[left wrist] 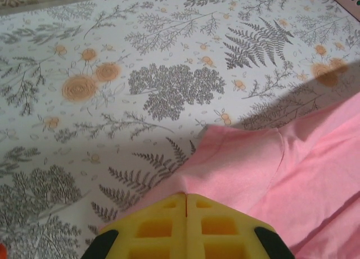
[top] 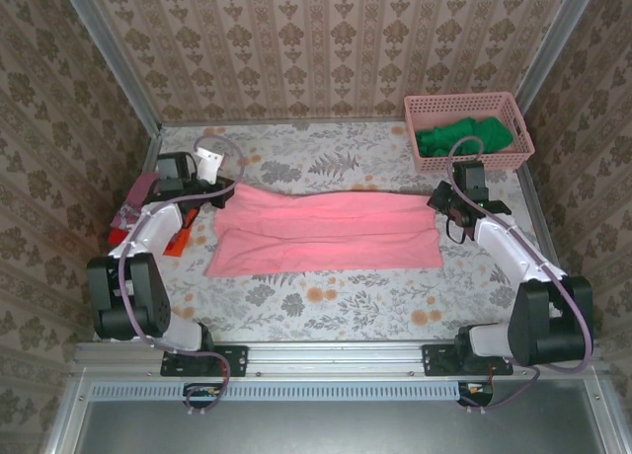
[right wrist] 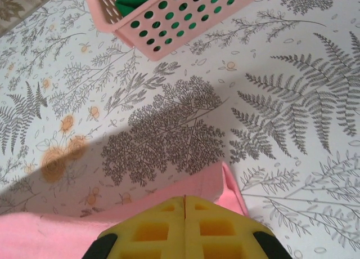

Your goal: Fold and stack the t-shirts

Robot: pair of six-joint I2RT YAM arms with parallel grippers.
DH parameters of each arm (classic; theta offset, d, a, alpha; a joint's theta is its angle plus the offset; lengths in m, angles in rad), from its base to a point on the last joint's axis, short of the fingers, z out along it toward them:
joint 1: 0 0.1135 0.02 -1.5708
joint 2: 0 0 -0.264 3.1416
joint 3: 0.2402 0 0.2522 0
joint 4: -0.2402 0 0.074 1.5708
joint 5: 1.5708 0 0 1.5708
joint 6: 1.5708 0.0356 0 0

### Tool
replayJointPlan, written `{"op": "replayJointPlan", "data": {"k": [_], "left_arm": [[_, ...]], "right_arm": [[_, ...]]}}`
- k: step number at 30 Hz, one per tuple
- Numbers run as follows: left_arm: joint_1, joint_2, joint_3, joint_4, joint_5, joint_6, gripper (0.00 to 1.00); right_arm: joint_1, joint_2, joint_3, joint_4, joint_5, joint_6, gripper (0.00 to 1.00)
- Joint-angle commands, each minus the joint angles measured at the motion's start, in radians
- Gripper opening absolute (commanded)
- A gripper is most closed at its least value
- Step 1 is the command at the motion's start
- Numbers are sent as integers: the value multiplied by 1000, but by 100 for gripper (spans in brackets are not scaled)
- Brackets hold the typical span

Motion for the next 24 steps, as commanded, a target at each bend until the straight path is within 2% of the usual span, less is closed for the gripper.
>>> {"op": "replayJointPlan", "data": {"k": [1,5,11,16,20,24], "left_arm": [[29,-68,-46,1,36,24,0],[74,-145,-76,-60,73,39,0],[83,-240,-108,-193,73,74,0],[81,-309,-198,-198,73,72,0],[77,-333,-234,-217,43,68,0],[60,-346,-240,-268,-36,94,0]], "right_arm": [[-3,-60,-36,-92,-10,-6,0],[-5,-120,-77,-135,-17,1,0],[-7,-134,-93,-205,-5,14,0],[-17,-117,-101,-215,4,25,0],[-17,-98,-105,-227,-14,59,0],[-17,-90,-127,-226,-8,98,0]]}}
